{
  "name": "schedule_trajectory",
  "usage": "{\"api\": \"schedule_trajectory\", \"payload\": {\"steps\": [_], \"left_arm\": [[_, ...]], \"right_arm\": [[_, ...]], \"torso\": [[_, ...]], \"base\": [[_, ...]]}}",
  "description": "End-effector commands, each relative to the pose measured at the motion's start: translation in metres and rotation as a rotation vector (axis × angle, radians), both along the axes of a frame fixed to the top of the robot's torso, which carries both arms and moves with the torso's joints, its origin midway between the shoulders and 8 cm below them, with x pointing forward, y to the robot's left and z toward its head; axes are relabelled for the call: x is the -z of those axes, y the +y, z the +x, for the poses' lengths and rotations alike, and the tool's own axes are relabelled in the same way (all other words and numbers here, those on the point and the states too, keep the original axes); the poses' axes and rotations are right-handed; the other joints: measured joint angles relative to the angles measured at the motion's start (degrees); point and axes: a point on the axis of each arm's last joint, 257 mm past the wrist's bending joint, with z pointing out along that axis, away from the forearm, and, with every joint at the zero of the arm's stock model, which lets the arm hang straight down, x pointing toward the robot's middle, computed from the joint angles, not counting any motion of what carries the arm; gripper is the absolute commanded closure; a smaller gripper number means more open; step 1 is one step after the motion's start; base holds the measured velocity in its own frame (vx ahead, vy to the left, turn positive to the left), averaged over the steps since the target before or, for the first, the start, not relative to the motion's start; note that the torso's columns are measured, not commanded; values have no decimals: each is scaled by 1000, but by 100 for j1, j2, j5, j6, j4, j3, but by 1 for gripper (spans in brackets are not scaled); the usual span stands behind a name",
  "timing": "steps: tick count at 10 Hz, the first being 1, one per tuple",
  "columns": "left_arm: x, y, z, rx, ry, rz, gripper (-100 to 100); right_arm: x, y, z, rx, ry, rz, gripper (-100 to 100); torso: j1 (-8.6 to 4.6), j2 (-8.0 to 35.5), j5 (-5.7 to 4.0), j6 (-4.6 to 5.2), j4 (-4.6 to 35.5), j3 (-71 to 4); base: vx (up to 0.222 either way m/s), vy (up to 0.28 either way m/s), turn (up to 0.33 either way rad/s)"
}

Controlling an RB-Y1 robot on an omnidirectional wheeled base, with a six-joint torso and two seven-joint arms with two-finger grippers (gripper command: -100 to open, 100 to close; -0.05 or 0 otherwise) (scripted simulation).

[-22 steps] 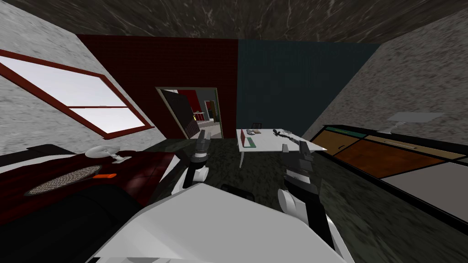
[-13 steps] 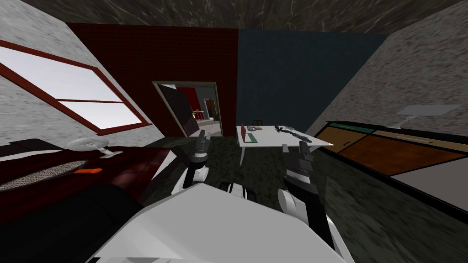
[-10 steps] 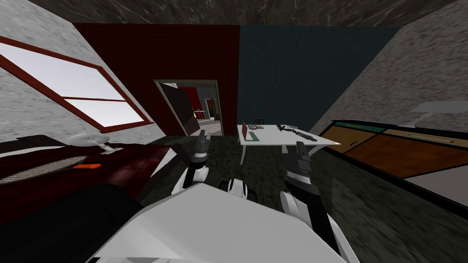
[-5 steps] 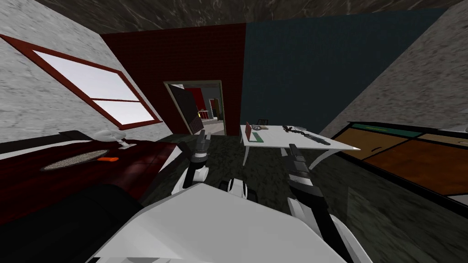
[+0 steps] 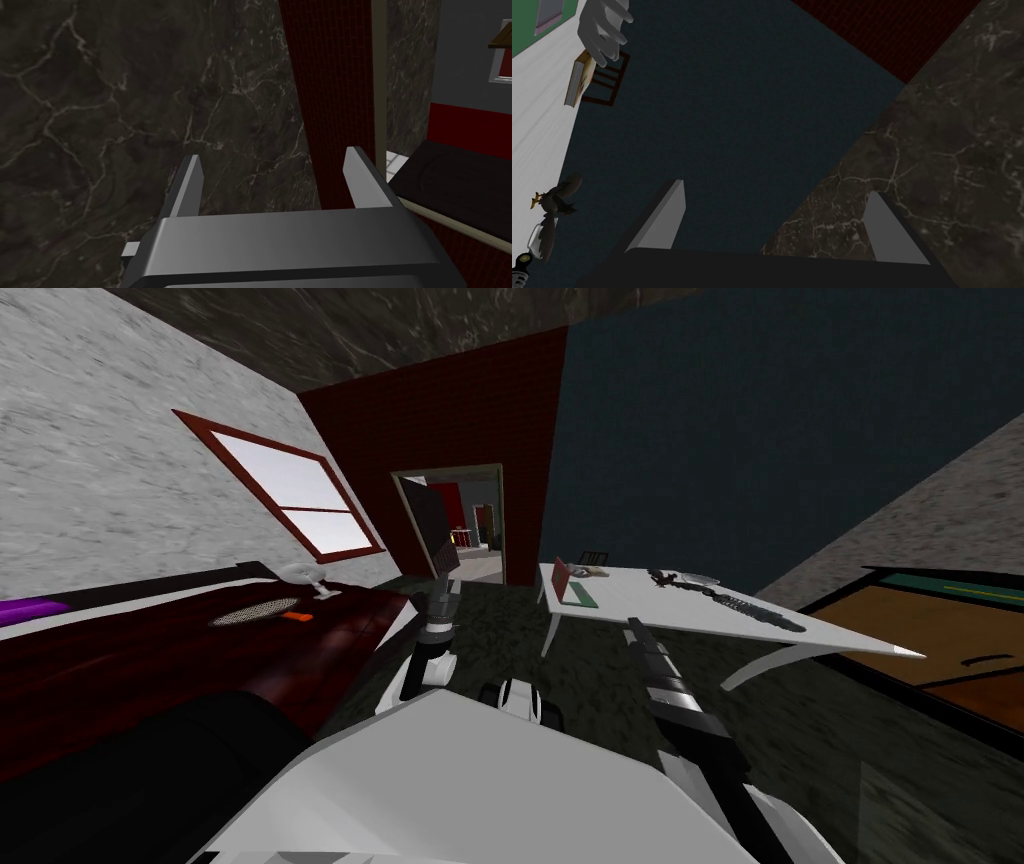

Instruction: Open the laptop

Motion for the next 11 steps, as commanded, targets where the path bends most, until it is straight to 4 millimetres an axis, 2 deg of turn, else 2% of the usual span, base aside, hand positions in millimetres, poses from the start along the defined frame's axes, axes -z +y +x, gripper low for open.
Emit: {"api": "schedule_trajectory", "payload": {"steps": [1, 2, 3, 5, 6, 8, 9, 11], "left_arm": [[0, 0, 0, 0, 0, 0, 0], [0, 0, 0, 0, 0, 0, 0], [0, 0, 0, 0, 0, 0, 0], [0, 0, 0, 0, 0, 0, 0], [0, 0, 0, 0, 0, 0, 0], [0, 0, 0, 0, 0, 0, 0], [0, 0, 0, 0, 0, 0, 0], [0, 0, 0, 0, 0, 0, 0]], "right_arm": [[23, -18, -6, 51, 79, -79, -100], [37, -32, -10, 84, 126, -115, -100], [37, -31, -10, 85, 127, -123, -100], [64, -62, -21, 157, 223, -198, -100], [64, -61, -21, 158, 226, -213, -100], [89, -95, -38, 234, 324, -290, -100], [90, -95, -38, 235, 327, -305, -100], [112, -131, -60, 314, 427, -385, -100]], "torso": [[-7, 3, -1, 4, 1, 2], [-3, 3, -1, -1, 1, 2], [-2, -1, 0, 0, 0, 0], [1, 0, 0, -1, 0, 0], [6, -5, 1, -1, -1, -3], [-1, 2, -1, -1, 1, 1], [2, -2, 0, -1, 0, 0], [1, 3, 0, -1, 1, 2]], "base": [[26, 61, 163], [36, 61, 218], [34, 43, 114], [42, 63, 254], [43, 51, 93], [43, 64, 233], [39, 54, 115], [49, 69, 269]]}}
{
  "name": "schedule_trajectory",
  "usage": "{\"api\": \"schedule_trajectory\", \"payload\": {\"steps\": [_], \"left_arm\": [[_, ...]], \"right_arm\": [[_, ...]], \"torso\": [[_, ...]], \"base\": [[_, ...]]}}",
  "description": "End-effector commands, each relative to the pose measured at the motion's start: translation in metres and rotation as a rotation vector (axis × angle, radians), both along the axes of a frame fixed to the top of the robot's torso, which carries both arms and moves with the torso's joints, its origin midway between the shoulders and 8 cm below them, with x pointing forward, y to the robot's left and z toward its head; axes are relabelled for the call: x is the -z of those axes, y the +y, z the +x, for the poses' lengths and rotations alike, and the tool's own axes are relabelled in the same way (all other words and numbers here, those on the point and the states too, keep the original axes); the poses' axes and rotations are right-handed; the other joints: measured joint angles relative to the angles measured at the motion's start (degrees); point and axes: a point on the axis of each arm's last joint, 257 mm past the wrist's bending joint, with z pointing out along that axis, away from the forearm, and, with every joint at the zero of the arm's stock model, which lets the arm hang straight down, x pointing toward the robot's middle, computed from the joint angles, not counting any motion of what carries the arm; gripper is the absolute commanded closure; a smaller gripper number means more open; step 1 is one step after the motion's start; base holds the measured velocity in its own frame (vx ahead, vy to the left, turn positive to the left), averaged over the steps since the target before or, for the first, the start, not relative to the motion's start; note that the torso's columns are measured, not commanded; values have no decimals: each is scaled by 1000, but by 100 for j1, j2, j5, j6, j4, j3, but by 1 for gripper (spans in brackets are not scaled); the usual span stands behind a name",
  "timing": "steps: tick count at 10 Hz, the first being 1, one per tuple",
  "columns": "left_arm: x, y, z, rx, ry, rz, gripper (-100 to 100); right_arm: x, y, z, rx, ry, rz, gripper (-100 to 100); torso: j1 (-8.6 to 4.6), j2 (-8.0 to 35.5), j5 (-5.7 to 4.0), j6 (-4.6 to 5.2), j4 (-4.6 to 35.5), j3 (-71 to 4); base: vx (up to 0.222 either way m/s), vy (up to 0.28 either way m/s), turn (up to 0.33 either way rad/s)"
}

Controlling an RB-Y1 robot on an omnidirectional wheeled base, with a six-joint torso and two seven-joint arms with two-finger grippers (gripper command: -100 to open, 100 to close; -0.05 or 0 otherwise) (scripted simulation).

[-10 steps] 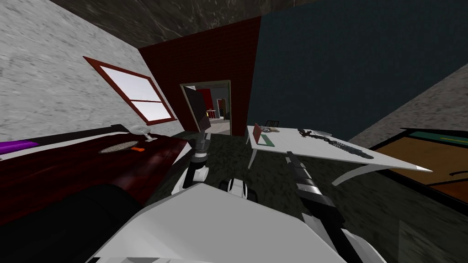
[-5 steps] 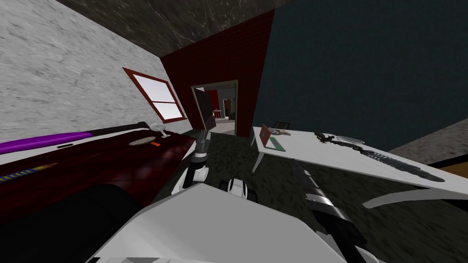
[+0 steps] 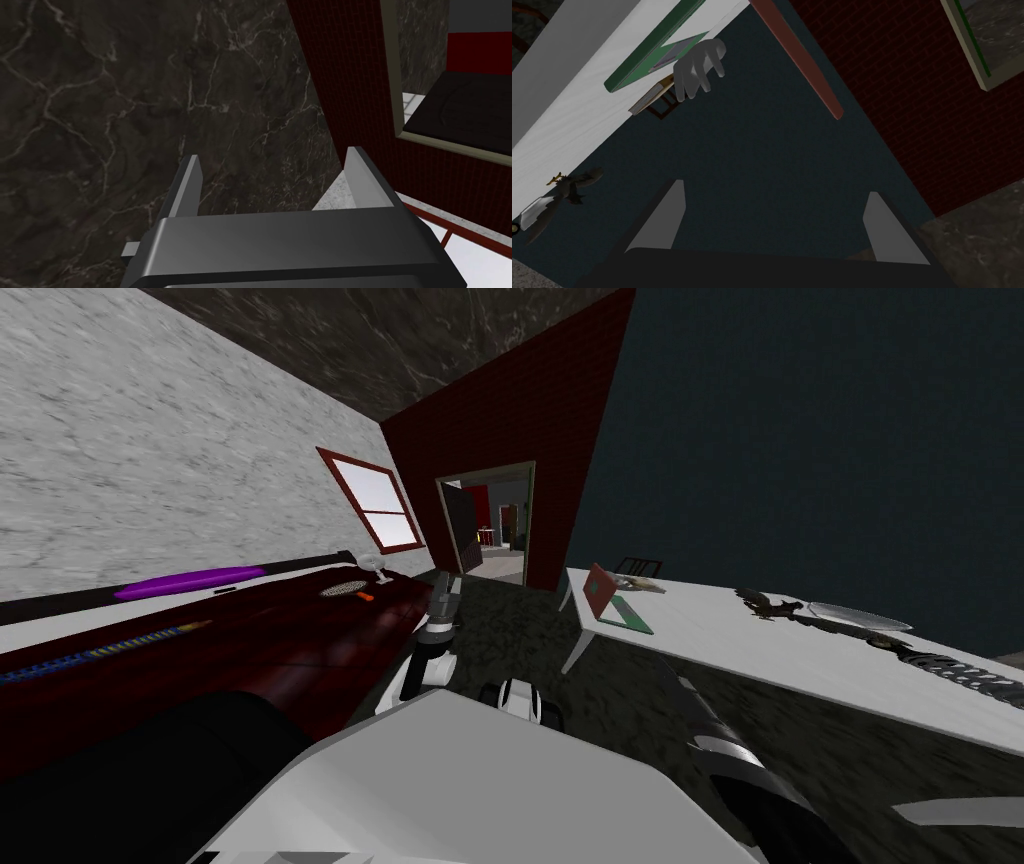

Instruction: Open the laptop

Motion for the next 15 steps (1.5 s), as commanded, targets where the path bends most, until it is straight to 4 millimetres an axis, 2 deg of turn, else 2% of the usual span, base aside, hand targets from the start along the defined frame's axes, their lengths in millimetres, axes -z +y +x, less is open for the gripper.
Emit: {"api": "schedule_trajectory", "payload": {"steps": [1, 2, 3, 5, 6, 7, 8, 10, 11, 12, 13, 15], "left_arm": [[0, 0, 0, 0, 0, 0, 0], [0, 0, 0, 0, 0, 0, 0], [0, 0, 0, 0, 0, 0, 0], [0, 0, 0, 0, 0, 0, 0], [0, 0, 0, 0, 0, 0, 0], [0, 0, 0, 0, 0, 0, 0], [0, 0, 0, 0, 0, 0, 0], [0, 0, 0, 0, 0, 0, 0], [0, 0, 0, 0, 0, 0, 0], [0, 0, 0, 0, 0, 0, 0], [0, 0, 0, 0, 0, 0, 0], [0, 0, 0, 0, 0, 0, 0]], "right_arm": [[15, -28, -17, 61, 79, -79, -100], [25, -47, -29, 102, 128, -119, -100], [25, -47, -29, 100, 131, -130, -100], [41, -87, -57, 180, 231, -223, -100], [41, -87, -57, 178, 236, -238, -100], [46, -107, -73, 217, 285, -285, -100], [46, -107, -73, 216, 288, -294, -100], [52, -148, -105, 292, 383, -391, -100], [52, -148, -105, 289, 389, -411, -100], [52, -168, -121, 324, 437, -469, -100], [52, -168, -121, 323, 437, -472, -100], [46, -206, -153, 389, 525, -586, -100]], "torso": [[1, -7, 2, 0, -2, -5], [-8, -4, -2, 6, -2, -3], [-4, 0, -1, 1, 0, 0], [-1, -2, 0, 0, -1, -2], [4, -7, 3, 1, -2, -6], [-5, -6, -1, 5, -2, -4], [-5, -3, -1, 0, -1, -3], [-3, 0, 0, 0, 0, 0], [4, -8, 2, 0, -2, -5], [0, -5, 1, 5, -2, -4], [-2, -1, 0, 0, 0, -1], [-5, -4, -2, 0, -1, -2]], "base": [[49, 44, 72], [39, 55, 153], [36, 42, 116], [52, 61, 266], [53, 43, 89], [52, 44, 184], [44, 33, 111], [56, 47, 264], [58, 44, 97], [47, 50, 179], [46, 29, 103], [59, 40, 241]]}}
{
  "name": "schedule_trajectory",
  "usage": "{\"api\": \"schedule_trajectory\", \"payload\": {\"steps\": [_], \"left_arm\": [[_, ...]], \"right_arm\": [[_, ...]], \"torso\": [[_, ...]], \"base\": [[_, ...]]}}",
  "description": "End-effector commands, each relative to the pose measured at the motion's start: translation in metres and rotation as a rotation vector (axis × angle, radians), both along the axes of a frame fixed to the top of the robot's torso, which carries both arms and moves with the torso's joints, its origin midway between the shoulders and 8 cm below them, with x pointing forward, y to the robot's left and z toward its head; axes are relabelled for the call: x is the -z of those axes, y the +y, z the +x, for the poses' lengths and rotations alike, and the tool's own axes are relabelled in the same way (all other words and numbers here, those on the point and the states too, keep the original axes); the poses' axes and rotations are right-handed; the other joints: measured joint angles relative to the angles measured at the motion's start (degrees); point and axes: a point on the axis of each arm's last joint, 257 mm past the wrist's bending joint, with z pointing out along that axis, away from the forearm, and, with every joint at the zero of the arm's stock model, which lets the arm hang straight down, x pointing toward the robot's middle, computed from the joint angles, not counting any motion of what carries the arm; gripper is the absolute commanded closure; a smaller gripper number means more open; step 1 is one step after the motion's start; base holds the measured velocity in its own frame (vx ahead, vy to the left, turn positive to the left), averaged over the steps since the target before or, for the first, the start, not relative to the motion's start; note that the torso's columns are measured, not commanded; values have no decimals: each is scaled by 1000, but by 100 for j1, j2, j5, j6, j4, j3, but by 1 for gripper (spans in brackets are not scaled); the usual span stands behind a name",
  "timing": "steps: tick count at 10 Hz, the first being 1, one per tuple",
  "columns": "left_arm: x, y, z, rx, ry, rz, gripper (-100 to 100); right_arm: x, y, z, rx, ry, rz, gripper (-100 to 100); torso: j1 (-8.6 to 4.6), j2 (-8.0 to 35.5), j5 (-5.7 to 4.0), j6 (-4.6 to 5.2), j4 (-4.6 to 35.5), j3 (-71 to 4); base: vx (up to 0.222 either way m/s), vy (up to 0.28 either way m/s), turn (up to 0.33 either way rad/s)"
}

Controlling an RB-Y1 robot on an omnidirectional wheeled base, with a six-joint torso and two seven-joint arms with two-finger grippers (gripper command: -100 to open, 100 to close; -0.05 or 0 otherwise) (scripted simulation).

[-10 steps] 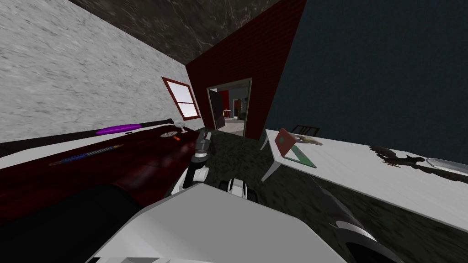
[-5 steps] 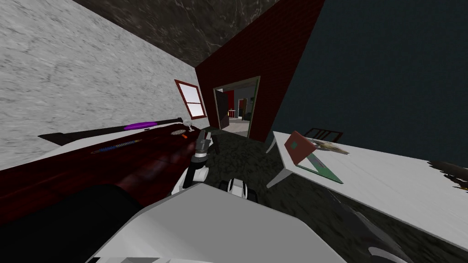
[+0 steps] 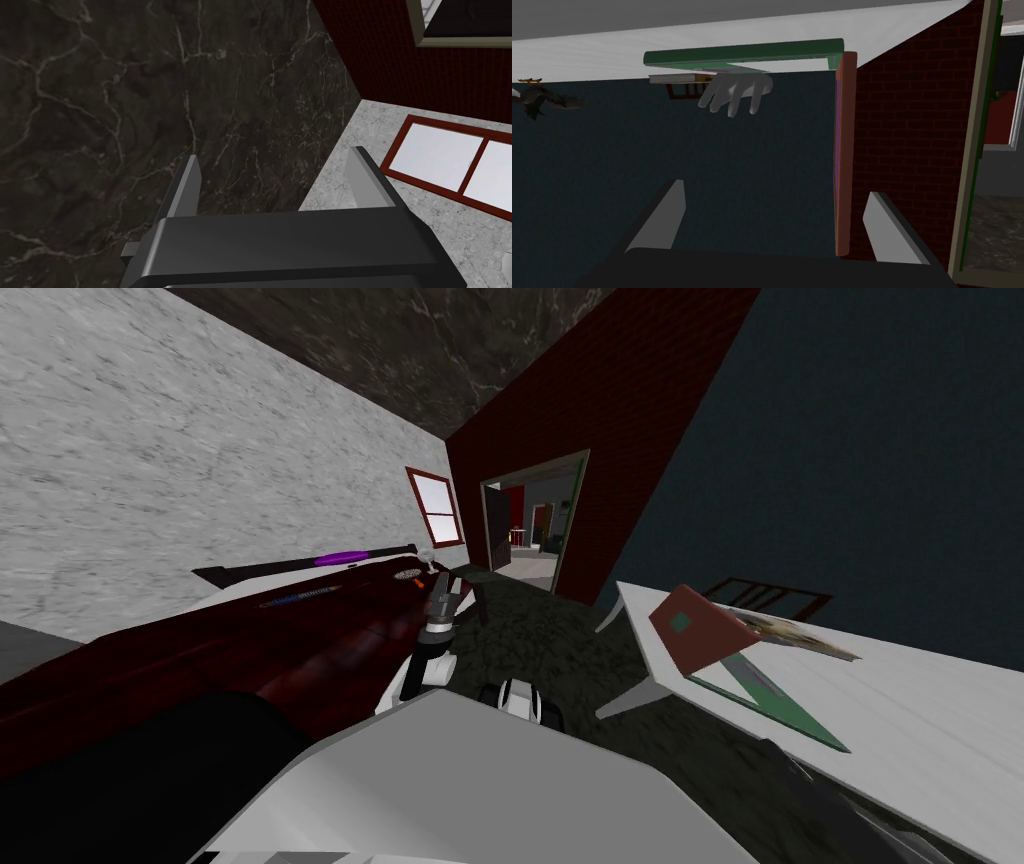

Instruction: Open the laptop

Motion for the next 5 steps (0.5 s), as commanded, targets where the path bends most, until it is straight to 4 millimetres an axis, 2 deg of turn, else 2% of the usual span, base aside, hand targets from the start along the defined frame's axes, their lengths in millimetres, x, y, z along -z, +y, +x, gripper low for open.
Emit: {"api": "schedule_trajectory", "payload": {"steps": [1, 2, 3, 5], "left_arm": [[0, 0, 0, 0, 0, 0, 0], [0, 0, 0, 0, 0, 0, 0], [0, 0, 0, 0, 0, 0, 0], [0, 0, 0, 0, 0, 0, 0]], "right_arm": [[-7, -29, -23, 45, 72, -94, -100], [-13, -47, -38, 71, 117, -156, -100], [-13, -47, -38, 71, 117, -156, -100], [-29, -80, -65, 117, 199, -273, -100]], "torso": [[6, -4, 1, 0, -1, -2], [6, 2, 4, 7, 0, -1], [7, 0, 3, 2, 0, -1], [1, 3, 1, 0, 1, 1]], "base": [[53, 41, 112], [64, 42, 178], [53, 29, 97], [65, 31, 249]]}}
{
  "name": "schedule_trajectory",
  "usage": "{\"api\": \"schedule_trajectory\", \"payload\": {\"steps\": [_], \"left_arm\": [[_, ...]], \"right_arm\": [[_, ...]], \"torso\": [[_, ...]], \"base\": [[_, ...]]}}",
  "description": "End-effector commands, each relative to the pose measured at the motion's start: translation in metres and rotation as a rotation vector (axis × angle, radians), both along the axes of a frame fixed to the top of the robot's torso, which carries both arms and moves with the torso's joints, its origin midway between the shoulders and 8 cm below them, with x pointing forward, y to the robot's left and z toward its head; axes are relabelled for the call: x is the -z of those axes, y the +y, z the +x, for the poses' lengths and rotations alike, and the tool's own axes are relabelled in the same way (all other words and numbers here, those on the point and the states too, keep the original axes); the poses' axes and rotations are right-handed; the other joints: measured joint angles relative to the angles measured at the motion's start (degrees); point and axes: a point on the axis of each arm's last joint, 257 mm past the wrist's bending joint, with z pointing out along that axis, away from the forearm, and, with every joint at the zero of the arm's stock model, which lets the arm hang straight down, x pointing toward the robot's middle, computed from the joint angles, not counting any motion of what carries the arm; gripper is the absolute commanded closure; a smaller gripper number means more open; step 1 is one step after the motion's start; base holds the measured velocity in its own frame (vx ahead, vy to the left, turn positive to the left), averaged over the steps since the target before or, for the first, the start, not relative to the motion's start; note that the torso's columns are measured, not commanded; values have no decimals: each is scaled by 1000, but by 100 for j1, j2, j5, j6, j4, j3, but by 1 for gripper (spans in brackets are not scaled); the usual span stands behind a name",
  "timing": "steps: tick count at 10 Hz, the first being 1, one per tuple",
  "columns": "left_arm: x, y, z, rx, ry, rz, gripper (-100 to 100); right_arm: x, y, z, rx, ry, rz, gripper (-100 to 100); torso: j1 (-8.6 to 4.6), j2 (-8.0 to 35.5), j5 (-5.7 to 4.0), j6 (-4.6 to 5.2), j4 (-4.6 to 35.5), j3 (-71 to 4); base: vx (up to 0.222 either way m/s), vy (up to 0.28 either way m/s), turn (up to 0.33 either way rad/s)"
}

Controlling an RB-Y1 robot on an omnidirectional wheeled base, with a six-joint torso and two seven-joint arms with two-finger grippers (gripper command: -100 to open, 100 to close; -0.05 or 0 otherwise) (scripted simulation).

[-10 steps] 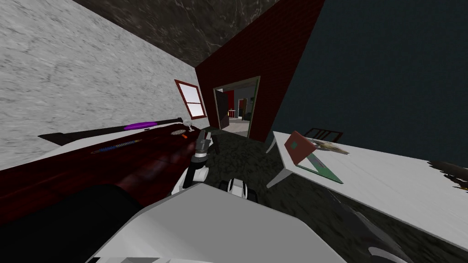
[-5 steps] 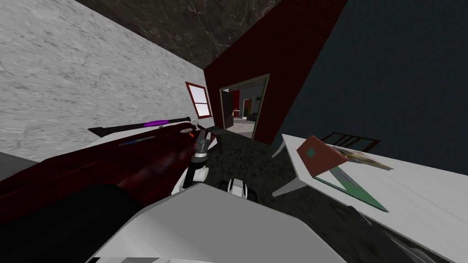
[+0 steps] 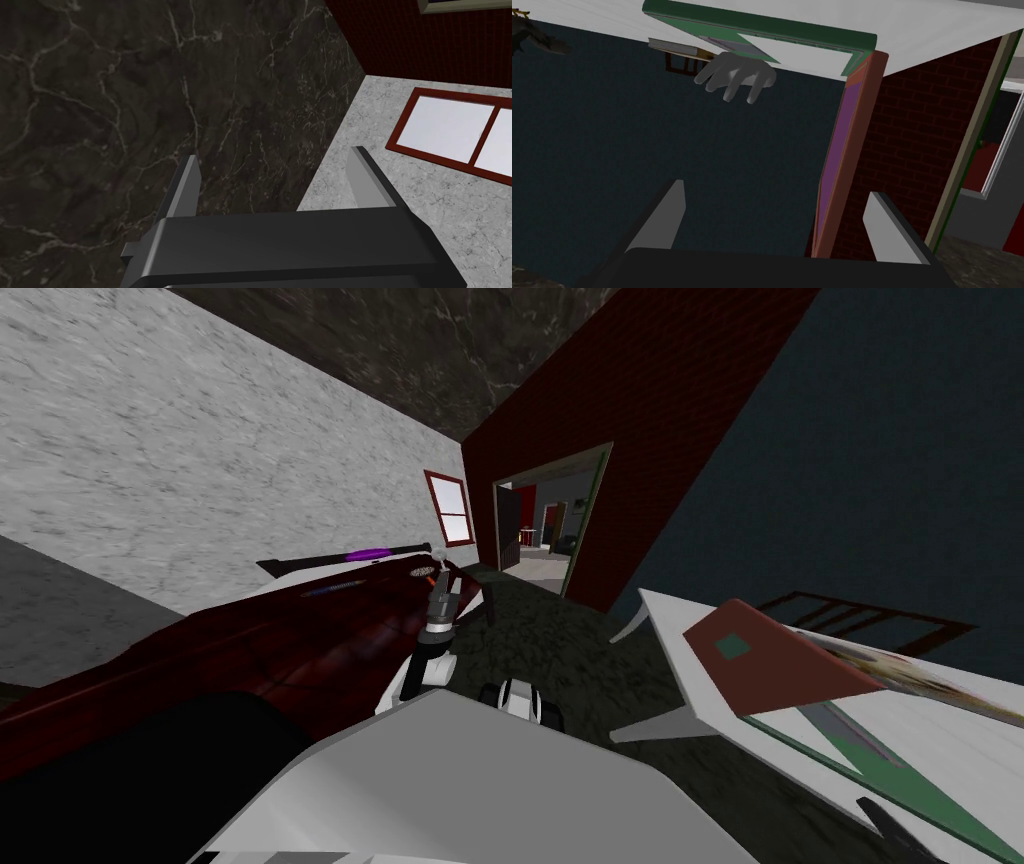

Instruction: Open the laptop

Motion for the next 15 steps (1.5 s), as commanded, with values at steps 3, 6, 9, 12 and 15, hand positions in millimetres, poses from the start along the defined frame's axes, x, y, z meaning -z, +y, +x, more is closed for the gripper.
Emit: {"api": "schedule_trajectory", "payload": {"steps": [3, 6, 9, 12, 15], "left_arm": [[0, 0, 0, 0, 0, 0, 0], [0, 0, 0, 0, 0, 0, 0], [0, 0, 0, 0, 0, 0, 0], [0, 0, 0, 0, 0, 0, 0], [0, 0, 0, 0, 0, 0, 0]], "right_arm": [[-33, -51, -39, 66, 133, -202, -100], [-56, -73, -54, 85, 198, -310, -100], [-77, -88, -64, 97, 247, -398, -100], [-106, -105, -73, 104, 304, -512, -100], [-108, -106, -74, 104, 306, -519, -100]], "torso": [[6, 1, 2, 1, 0, 1], [-3, 4, -1, 0, 1, 2], [1, -1, 1, 2, 0, -1], [0, -5, 1, 2, -2, -4], [-1, 11, -1, 5, 3, 7]], "base": [[60, 35, 150], [45, 27, 155], [49, 18, 127], [63, 20, 167], [26, 8, 45]]}}
